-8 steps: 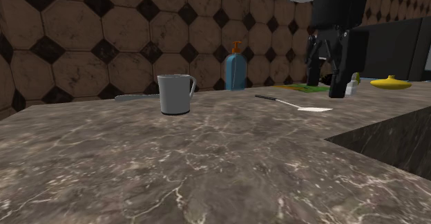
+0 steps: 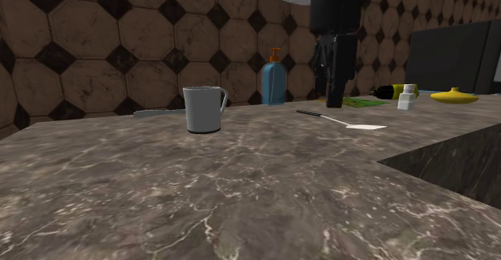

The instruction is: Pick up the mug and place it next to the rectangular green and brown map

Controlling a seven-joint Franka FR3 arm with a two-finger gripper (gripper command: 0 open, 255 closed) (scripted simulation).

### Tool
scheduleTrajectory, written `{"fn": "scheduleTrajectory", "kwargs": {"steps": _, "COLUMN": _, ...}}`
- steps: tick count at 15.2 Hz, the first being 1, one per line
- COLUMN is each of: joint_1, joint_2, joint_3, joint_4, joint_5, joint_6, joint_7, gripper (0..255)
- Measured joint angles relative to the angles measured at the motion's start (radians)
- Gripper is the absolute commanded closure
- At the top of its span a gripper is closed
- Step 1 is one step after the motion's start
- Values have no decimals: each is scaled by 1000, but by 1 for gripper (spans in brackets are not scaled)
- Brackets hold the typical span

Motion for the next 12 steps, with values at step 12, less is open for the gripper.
{"fn": "scheduleTrajectory", "kwargs": {"steps": 12, "joint_1": -12, "joint_2": 501, "joint_3": -27, "joint_4": 538, "joint_5": 9, "joint_6": -34, "joint_7": -56, "gripper": 0}}
